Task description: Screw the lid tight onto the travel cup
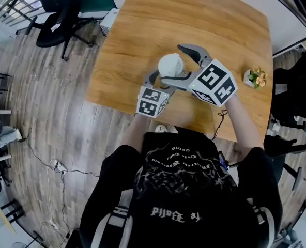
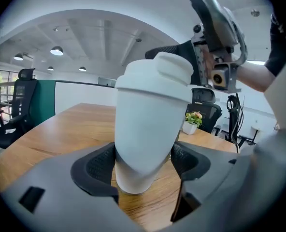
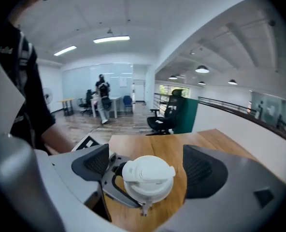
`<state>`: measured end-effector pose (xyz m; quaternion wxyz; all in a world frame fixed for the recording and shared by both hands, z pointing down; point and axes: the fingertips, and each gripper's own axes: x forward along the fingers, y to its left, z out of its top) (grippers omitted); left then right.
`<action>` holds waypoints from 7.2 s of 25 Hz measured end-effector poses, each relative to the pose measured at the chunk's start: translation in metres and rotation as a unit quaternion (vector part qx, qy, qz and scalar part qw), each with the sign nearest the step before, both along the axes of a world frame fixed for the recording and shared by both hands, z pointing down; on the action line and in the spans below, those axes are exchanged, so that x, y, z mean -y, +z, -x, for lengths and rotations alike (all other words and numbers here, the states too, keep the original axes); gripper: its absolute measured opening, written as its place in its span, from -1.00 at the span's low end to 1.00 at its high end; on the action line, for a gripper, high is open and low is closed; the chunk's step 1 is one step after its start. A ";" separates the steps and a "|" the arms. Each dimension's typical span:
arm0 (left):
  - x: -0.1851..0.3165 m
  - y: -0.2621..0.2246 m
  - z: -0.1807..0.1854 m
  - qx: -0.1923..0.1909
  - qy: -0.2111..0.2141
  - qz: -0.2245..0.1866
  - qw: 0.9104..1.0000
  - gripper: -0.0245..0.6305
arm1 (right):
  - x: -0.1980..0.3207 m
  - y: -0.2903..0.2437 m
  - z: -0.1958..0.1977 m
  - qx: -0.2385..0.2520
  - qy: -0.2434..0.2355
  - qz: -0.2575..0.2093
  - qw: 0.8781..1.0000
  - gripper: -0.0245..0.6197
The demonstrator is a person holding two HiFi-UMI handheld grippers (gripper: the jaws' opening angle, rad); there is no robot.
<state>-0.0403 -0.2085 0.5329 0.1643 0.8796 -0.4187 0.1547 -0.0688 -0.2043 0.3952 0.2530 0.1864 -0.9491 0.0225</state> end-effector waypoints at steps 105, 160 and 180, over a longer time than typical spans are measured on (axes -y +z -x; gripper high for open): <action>0.006 0.011 -0.004 0.032 0.101 0.059 0.993 0.25 | 0.008 0.046 -0.018 -0.274 -0.535 -0.156 0.783 0.60; 0.004 0.024 0.000 0.010 0.020 0.046 0.999 0.25 | 0.008 0.041 0.001 0.009 -0.007 -0.057 0.998 0.35; 0.004 0.026 -0.001 0.007 0.021 0.034 0.999 0.25 | 0.001 0.051 0.003 0.021 -0.104 -0.014 0.994 0.60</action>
